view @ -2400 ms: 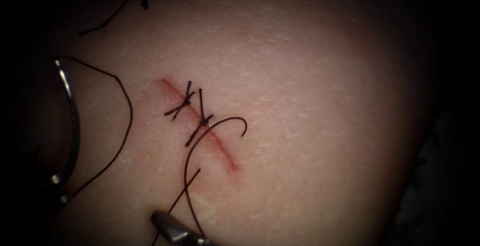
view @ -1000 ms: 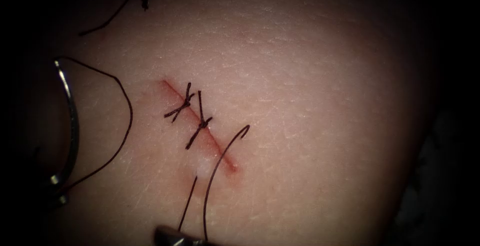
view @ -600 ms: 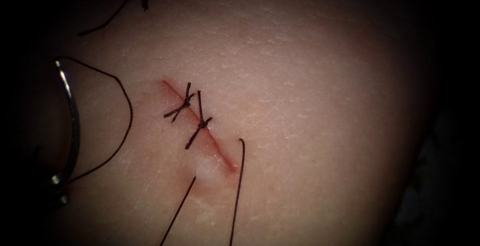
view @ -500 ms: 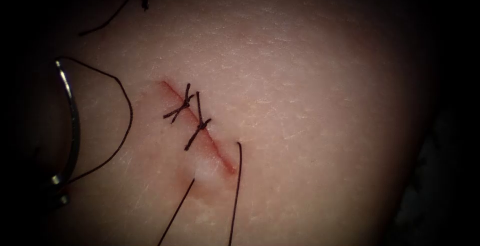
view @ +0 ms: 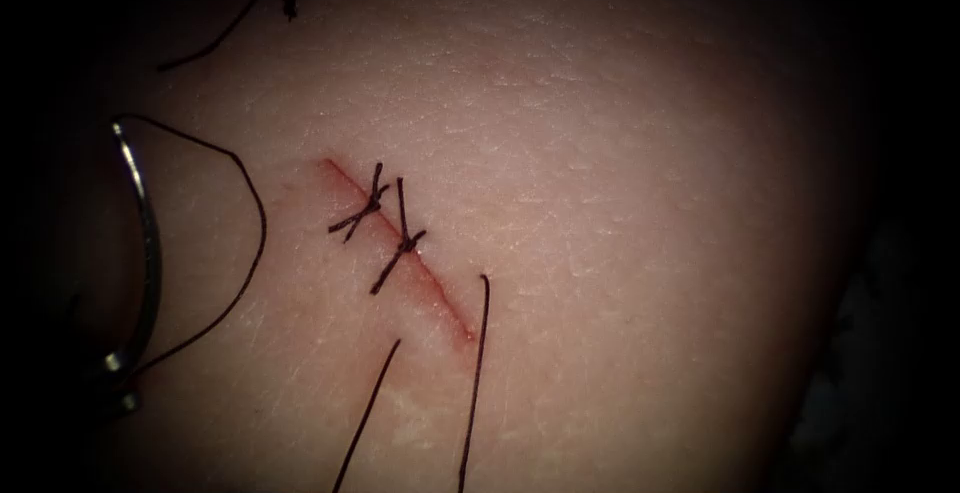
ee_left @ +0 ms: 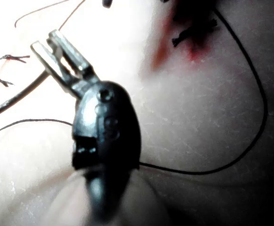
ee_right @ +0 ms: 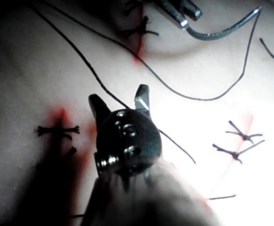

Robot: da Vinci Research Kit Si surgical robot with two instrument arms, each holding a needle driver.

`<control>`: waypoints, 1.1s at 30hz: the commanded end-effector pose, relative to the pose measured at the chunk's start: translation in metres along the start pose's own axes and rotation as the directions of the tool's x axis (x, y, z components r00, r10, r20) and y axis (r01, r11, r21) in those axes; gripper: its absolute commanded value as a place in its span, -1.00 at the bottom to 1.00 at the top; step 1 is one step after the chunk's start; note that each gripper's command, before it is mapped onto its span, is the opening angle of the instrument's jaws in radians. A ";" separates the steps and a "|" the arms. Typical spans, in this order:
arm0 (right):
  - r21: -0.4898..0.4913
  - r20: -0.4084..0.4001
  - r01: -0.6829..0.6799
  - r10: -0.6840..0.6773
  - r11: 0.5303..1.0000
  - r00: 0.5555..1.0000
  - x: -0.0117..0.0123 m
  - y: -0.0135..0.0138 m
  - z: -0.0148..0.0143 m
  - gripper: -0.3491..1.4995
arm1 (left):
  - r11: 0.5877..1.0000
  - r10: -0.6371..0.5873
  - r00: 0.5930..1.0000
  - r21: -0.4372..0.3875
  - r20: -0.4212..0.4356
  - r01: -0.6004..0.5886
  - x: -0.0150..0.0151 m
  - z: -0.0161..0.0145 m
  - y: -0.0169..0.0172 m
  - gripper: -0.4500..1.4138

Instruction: Wound Closure

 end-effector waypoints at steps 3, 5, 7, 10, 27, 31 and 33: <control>-0.011 0.018 0.004 -0.004 1.000 1.000 -0.0021 0.0016 0.0008 0.98 | 1.000 -0.003 1.000 -0.004 0.003 0.003 -0.0008 0.0001 0.0009 -1.00; -0.022 0.018 0.000 0.000 1.000 1.000 -0.0028 0.0023 0.0008 0.98 | 1.000 -0.003 1.000 -0.004 0.003 0.003 -0.0008 0.0001 0.0009 -1.00; -0.032 0.026 0.008 -0.007 0.999 1.000 -0.0037 0.0033 0.0010 0.98 | 1.000 -0.003 1.000 -0.004 0.003 0.003 -0.0008 0.0001 0.0010 -1.00; -0.053 0.038 0.012 -0.010 0.999 0.999 -0.0050 0.0043 0.0014 0.98 | 1.000 -0.002 1.000 -0.003 0.004 0.002 -0.0008 0.0002 0.0010 -1.00; -0.090 0.112 0.047 -0.037 0.995 0.993 -0.0136 0.0049 0.0060 0.58 | 1.000 -0.002 1.000 -0.003 0.004 0.002 -0.0008 0.0001 0.0011 -1.00; -0.016 0.083 0.034 -0.032 0.999 0.996 -0.0139 0.0045 0.0061 -1.00 | 1.000 -0.002 1.000 -0.003 0.004 0.002 -0.0007 0.0001 0.0012 -1.00; -0.018 0.076 0.034 -0.033 0.999 0.997 -0.0136 0.0042 0.0061 -1.00 | 1.000 -0.002 1.000 -0.003 0.004 0.002 -0.0007 0.0002 0.0012 -1.00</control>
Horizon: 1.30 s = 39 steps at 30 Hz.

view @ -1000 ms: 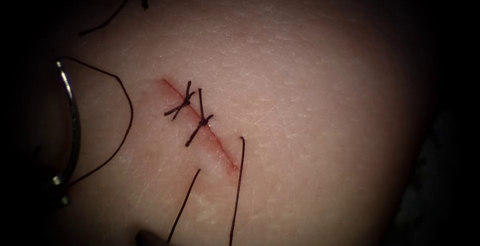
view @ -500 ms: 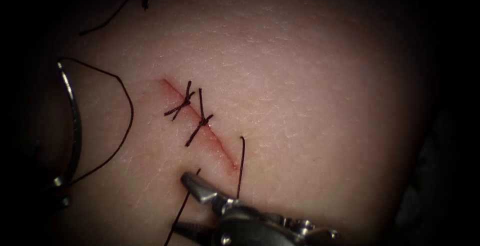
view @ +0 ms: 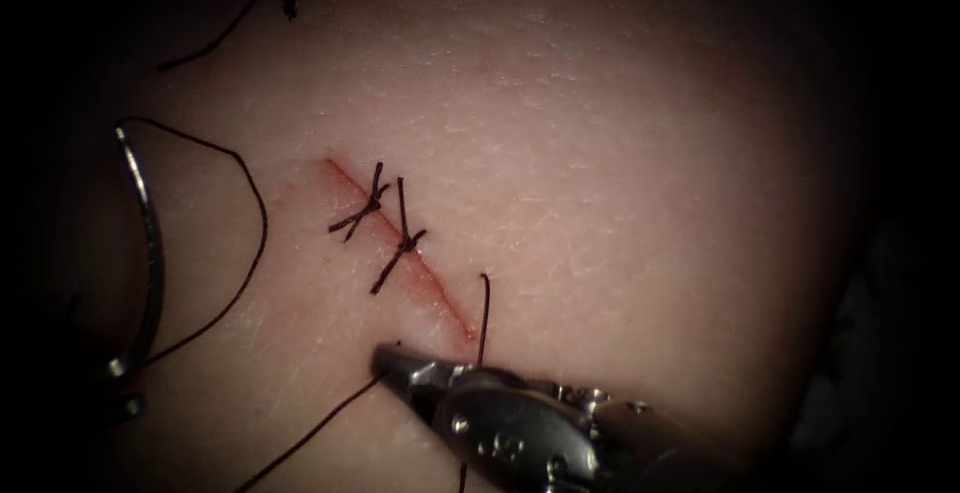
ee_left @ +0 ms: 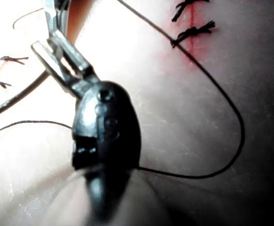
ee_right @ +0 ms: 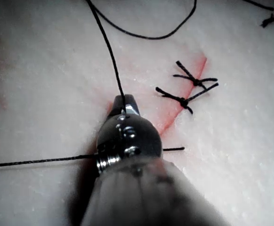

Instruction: Wound Closure

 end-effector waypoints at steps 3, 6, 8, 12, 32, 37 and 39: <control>0.011 -0.009 -0.001 0.001 1.000 1.000 0.0009 -0.0013 0.0007 -1.00 | 1.000 -0.003 1.000 -0.002 0.001 0.003 -0.0007 0.0001 0.0009 -1.00; 0.019 -0.017 -0.001 0.001 1.000 1.000 0.0017 -0.0020 0.0002 -1.00 | 1.000 -0.003 1.000 -0.002 0.001 0.003 -0.0007 0.0001 0.0009 -1.00; 0.026 -0.023 0.000 0.001 1.000 1.000 0.0024 -0.0026 -0.0002 -1.00 | 1.000 -0.003 1.000 -0.002 0.001 0.003 -0.0007 0.0001 0.0008 -1.00; 0.047 -0.046 0.007 -0.005 0.999 0.999 0.0046 -0.0049 -0.0012 -1.00 | 1.000 -0.003 1.000 -0.001 0.001 0.003 -0.0007 0.0002 0.0008 -1.00; 0.111 -0.118 0.033 -0.020 0.993 0.993 0.0137 -0.0122 -0.0043 -1.00 | 1.000 -0.002 1.000 -0.002 0.004 0.002 -0.0008 0.0003 0.0009 -1.00; 0.048 -0.071 -0.008 0.011 0.999 0.997 0.0132 -0.0092 -0.0044 0.71 | 1.000 -0.002 1.000 -0.002 0.004 0.002 -0.0008 0.0003 0.0010 -1.00; 0.035 -0.067 -0.024 0.027 0.999 0.997 0.0123 -0.0075 -0.0044 0.82 | 1.000 -0.002 1.000 -0.002 0.004 0.002 -0.0008 0.0003 0.0010 -1.00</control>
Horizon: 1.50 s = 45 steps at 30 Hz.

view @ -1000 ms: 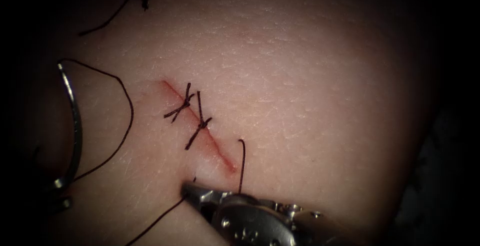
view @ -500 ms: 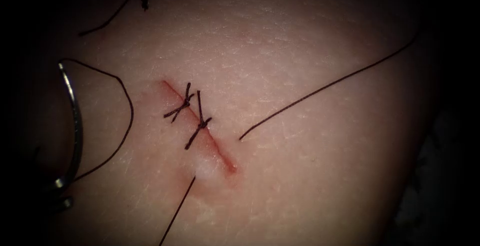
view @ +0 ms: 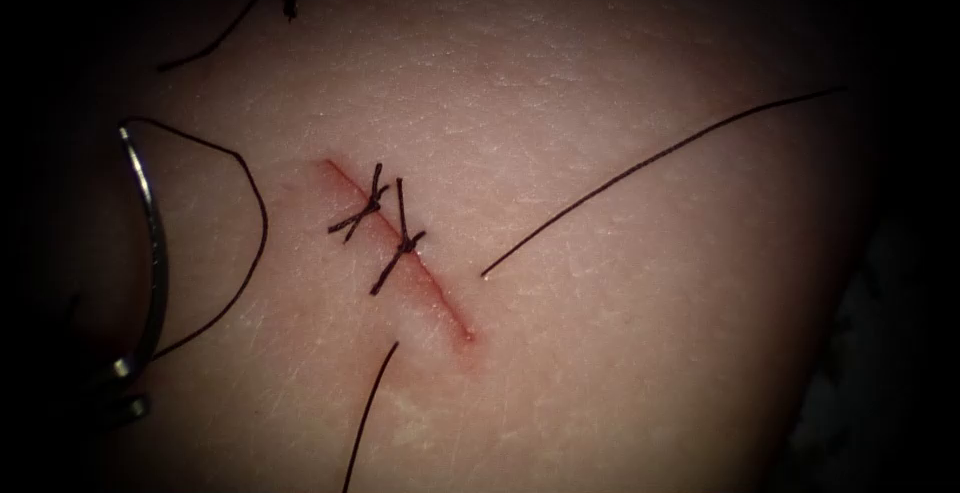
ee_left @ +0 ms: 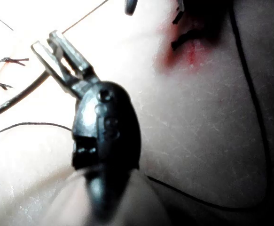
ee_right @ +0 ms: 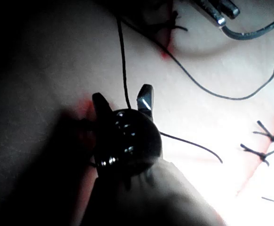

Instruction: Wound Closure

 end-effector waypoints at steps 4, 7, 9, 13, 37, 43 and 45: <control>-0.040 0.015 -0.010 0.010 0.999 1.000 -0.0027 0.0040 0.0005 0.89 | 1.000 -0.003 1.000 -0.002 0.001 0.003 -0.0008 0.0001 0.0009 -1.00; -0.056 0.032 0.011 -0.009 0.998 0.999 -0.0042 0.0057 0.0005 0.89 | 1.000 -0.002 1.000 -0.002 0.001 0.002 -0.0008 0.0001 0.0010 -1.00; -0.061 0.039 0.026 -0.024 0.998 0.999 -0.0050 0.0065 0.0005 0.89 | 1.000 -0.002 1.000 -0.004 0.003 0.002 -0.0008 0.0001 0.0010 -1.00; -0.067 0.051 0.047 -0.043 0.997 0.998 -0.0064 0.0079 0.0004 0.89 | 1.000 -0.001 1.000 -0.004 0.003 0.001 -0.0009 0.0002 0.0010 -1.00; -0.032 0.070 0.050 -0.048 0.998 0.996 -0.0134 0.0084 0.0054 -1.00 | 1.000 0.001 1.000 -0.004 0.010 -0.001 -0.0010 0.0004 0.0012 -1.00; -0.021 0.055 0.055 -0.054 0.998 0.997 -0.0125 0.0071 0.0049 -1.00 | 1.000 -0.004 1.000 -0.004 0.009 0.004 -0.0010 0.0004 0.0012 -1.00; -0.013 0.046 0.058 -0.058 0.998 0.997 -0.0119 0.0063 0.0045 -1.00 | 1.000 -0.004 1.000 -0.004 0.009 0.004 -0.0011 0.0004 0.0012 -1.00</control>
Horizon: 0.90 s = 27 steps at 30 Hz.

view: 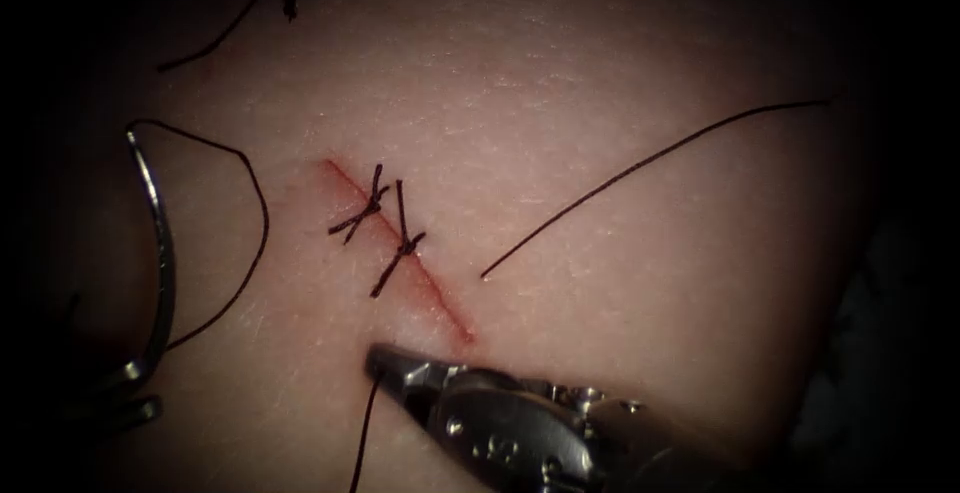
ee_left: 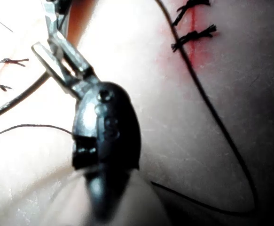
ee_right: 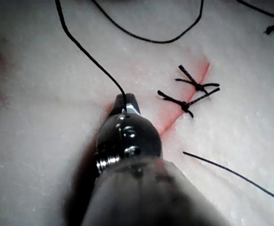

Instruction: Wound Closure

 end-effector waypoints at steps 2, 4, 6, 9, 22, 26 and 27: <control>0.014 -0.016 0.005 -0.005 1.000 1.000 0.0010 -0.0019 0.0003 -1.00 | 1.000 -0.004 1.000 -0.003 0.001 0.004 -0.0008 0.0001 0.0009 -1.00; 0.029 -0.034 0.013 -0.012 0.999 0.999 0.0025 -0.0036 -0.0005 -1.00 | 1.000 -0.004 1.000 -0.003 0.001 0.004 -0.0008 0.0001 0.0009 -1.00; 0.040 -0.042 0.017 -0.015 0.999 0.999 0.0034 -0.0046 -0.0010 -1.00 | 1.000 -0.004 1.000 -0.003 0.001 0.004 -0.0008 0.0001 0.0009 -1.00; 0.054 -0.059 0.021 -0.018 0.998 0.998 0.0053 -0.0061 -0.0016 -1.00 | 1.000 -0.004 1.000 -0.005 -0.001 0.004 -0.0008 0.0001 0.0009 -1.00; 0.107 -0.118 0.065 -0.053 0.992 0.992 0.0136 -0.0101 -0.0030 -1.00 | 1.000 -0.003 1.000 -0.003 -0.001 0.003 -0.0008 0.0003 0.0010 -1.00; 0.127 -0.131 0.079 -0.062 0.989 0.989 0.0150 -0.0111 -0.0030 -1.00 | 1.000 -0.003 1.000 -0.003 -0.001 0.003 -0.0008 0.0003 0.0011 -1.00; 0.130 -0.135 0.081 -0.063 0.988 0.989 0.0153 -0.0113 -0.0031 -1.00 | 1.000 -0.003 1.000 -0.003 -0.001 0.003 -0.0008 0.0003 0.0011 -1.00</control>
